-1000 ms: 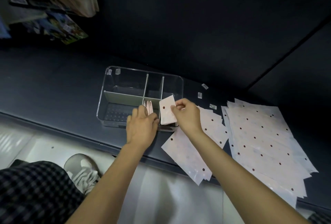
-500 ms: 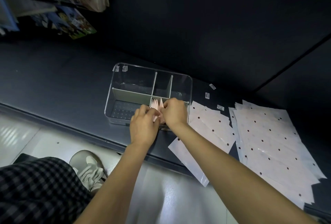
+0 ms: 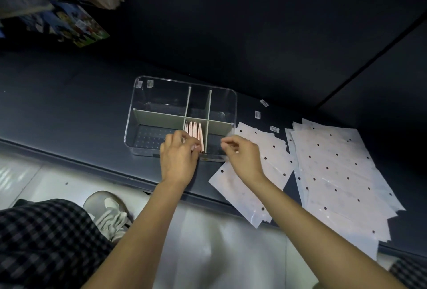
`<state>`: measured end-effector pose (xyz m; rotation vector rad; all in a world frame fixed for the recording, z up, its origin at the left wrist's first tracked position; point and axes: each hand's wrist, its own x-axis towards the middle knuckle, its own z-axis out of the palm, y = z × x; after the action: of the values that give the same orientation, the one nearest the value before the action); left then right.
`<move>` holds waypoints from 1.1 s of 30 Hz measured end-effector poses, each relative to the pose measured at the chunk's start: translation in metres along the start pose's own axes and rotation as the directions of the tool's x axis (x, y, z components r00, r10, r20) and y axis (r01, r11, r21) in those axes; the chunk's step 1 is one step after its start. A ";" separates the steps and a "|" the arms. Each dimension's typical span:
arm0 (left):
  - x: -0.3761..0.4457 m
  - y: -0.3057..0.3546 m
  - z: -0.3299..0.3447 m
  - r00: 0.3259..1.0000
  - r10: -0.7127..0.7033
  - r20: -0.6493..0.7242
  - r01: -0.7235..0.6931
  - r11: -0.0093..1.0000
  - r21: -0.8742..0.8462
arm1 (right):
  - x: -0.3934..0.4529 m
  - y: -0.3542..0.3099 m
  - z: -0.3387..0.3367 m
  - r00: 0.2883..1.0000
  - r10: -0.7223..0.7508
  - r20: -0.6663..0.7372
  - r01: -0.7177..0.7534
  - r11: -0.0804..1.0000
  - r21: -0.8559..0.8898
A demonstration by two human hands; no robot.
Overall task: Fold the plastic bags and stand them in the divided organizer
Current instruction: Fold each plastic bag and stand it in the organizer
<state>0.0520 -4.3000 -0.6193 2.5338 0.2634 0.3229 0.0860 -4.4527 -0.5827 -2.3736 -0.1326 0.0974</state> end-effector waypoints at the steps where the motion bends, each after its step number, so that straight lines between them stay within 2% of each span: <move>1: -0.002 0.003 0.000 0.999 0.036 -0.029 -0.036 0.999 0.026 | -0.015 0.015 -0.008 1.000 -0.015 -0.007 0.015 0.999 -0.038; 3: -0.011 0.014 0.002 0.984 0.158 -0.085 -0.156 0.987 0.029 | -0.049 0.047 -0.020 0.999 -0.018 0.031 0.024 0.981 -0.193; 5: -0.022 0.026 0.009 0.936 0.346 -0.068 -0.346 0.938 0.002 | -0.082 0.076 -0.024 0.993 -0.006 0.117 0.052 0.917 -0.395; 6: -0.027 0.031 0.015 0.902 0.432 -0.001 -0.432 0.902 -0.025 | -0.096 0.086 -0.025 0.986 0.000 0.165 0.079 0.879 -0.471; 7: -0.034 0.035 0.021 0.869 0.479 0.123 -0.474 0.878 -0.068 | -0.109 0.093 -0.025 0.979 -0.002 0.204 0.112 0.839 -0.532; 9: -0.049 0.037 0.033 0.773 0.443 0.454 -0.462 0.884 -0.076 | -0.126 0.104 -0.026 0.968 -0.049 0.246 0.193 0.773 -0.604; 10: -0.057 0.035 0.039 0.716 0.401 0.571 -0.465 0.884 -0.039 | -0.131 0.107 -0.026 0.967 -0.103 0.235 0.230 0.753 -0.617; 12: -0.068 0.028 0.045 0.651 0.365 0.665 -0.497 0.868 0.010 | -0.135 0.113 -0.028 0.958 -0.211 0.193 0.286 0.737 -0.613; 14: -0.072 0.028 0.046 0.655 0.382 0.652 -0.532 0.846 0.039 | -0.134 0.119 -0.032 0.949 -0.247 0.198 0.316 0.750 -0.581; 16: -0.071 0.032 0.046 0.671 0.399 0.625 -0.552 0.832 0.061 | -0.131 0.125 -0.038 0.949 -0.218 0.228 0.304 0.829 -0.470; 19: -0.067 0.043 0.043 0.669 0.448 0.593 -0.578 0.816 0.036 | -0.122 0.136 -0.059 0.934 0.020 0.356 0.040 0.986 -0.161; 21: -0.069 0.052 0.039 0.727 0.456 0.514 -0.509 0.860 -0.043 | -0.111 0.139 -0.082 0.893 0.098 0.438 -0.112 0.994 0.007; 24: -0.070 0.071 0.033 0.854 0.395 0.338 -0.356 0.918 -0.174 | -0.091 0.141 -0.115 0.871 0.096 0.482 -0.178 0.976 0.129; 26: -0.070 0.084 0.032 0.908 0.349 0.230 -0.291 0.923 -0.250 | -0.077 0.142 -0.128 0.888 0.127 0.442 -0.227 0.956 0.183; 28: -0.068 0.093 0.033 0.939 0.329 0.096 -0.291 0.914 -0.283 | -0.061 0.144 -0.131 0.923 0.163 0.349 -0.243 0.949 0.199; 31: -0.064 0.099 0.036 0.937 0.347 -0.031 -0.344 0.909 -0.235 | -0.036 0.146 -0.123 0.950 0.253 0.185 -0.285 0.942 0.176; 33: -0.064 0.098 0.040 0.905 0.424 -0.038 -0.424 0.888 -0.176 | -0.020 0.148 -0.115 0.951 0.292 0.098 -0.302 0.947 0.110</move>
<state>0.0139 -4.4172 -0.6079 2.3895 -0.3190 0.4885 0.0883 -4.6407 -0.6016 -2.2502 0.1905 0.3361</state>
